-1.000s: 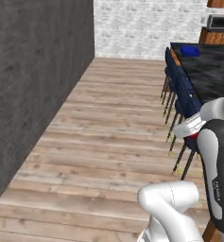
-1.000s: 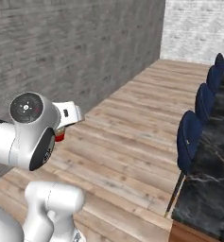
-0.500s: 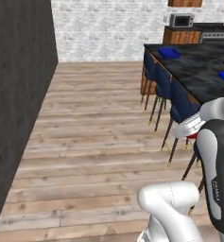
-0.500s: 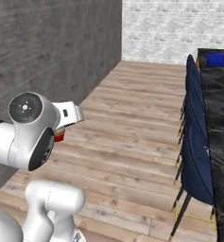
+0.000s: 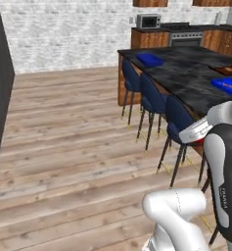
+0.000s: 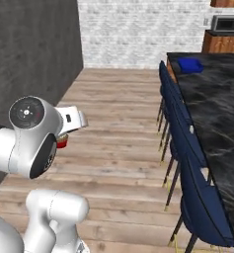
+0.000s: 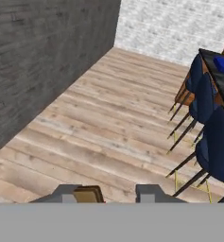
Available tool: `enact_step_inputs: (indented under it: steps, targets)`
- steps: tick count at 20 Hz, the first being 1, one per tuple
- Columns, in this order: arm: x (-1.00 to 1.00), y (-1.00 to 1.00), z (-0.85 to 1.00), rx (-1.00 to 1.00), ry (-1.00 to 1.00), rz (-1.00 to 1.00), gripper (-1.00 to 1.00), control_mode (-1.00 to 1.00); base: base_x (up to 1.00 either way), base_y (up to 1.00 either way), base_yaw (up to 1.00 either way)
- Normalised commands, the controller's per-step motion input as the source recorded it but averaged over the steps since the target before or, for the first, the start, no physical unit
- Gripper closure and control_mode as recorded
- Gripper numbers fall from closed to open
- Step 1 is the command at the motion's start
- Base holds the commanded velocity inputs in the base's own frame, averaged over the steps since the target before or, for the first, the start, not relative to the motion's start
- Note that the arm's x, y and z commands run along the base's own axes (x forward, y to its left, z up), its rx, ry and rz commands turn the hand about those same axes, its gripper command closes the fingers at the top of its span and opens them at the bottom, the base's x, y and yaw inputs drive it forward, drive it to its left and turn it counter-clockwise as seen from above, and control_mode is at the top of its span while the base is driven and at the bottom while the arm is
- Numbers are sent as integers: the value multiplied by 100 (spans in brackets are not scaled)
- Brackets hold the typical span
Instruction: Take the cupcakes from the fridge and place them on the empty tray on the dining counter.
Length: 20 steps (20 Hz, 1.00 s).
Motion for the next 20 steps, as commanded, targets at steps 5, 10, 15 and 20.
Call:
enact_step_inputs:
  steps: [5, 10, 15, 20]
  targets:
    - [0, 0, 0, 0, 0, 0, 100, 100, 100, 41, -39]
    - [0, 0, 0, 0, 0, 0, 100, 100, 100, 45, -39]
    - [0, 0, 0, 0, 0, 0, 100, 100, 100, 50, -39]
    - [0, 0, 0, 0, 0, 0, 100, 100, 100, 59, -39]
